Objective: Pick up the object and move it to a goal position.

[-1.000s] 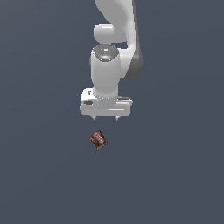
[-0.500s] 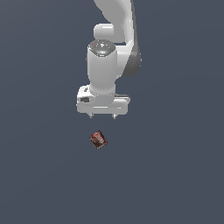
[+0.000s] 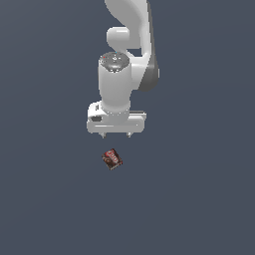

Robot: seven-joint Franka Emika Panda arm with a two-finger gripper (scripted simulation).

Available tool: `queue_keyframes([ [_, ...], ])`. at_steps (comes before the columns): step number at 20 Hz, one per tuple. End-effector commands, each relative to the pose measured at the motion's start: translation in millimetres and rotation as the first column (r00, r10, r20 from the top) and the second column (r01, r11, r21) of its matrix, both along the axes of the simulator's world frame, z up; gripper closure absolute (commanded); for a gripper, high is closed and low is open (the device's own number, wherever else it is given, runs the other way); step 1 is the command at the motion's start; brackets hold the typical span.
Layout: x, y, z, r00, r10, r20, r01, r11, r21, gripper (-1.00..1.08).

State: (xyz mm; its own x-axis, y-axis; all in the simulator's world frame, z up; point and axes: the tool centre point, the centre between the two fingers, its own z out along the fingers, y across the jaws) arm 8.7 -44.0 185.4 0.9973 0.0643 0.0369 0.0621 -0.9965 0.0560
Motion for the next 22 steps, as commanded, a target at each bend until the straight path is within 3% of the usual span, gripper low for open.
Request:
queue_keyframes([
  [1,2.0,-2.1,-7.0,0.999,0.032,-0.005,-0.032,1.000,0.000,-0.92],
  [9,11.2,-12.1,-41.4,0.982,0.186,-0.025,-0.186,0.983,0.007,-0.92],
  [22,21.3,-28.1,-102.4,0.901,0.432,-0.042,-0.431,0.902,0.041,-0.92],
])
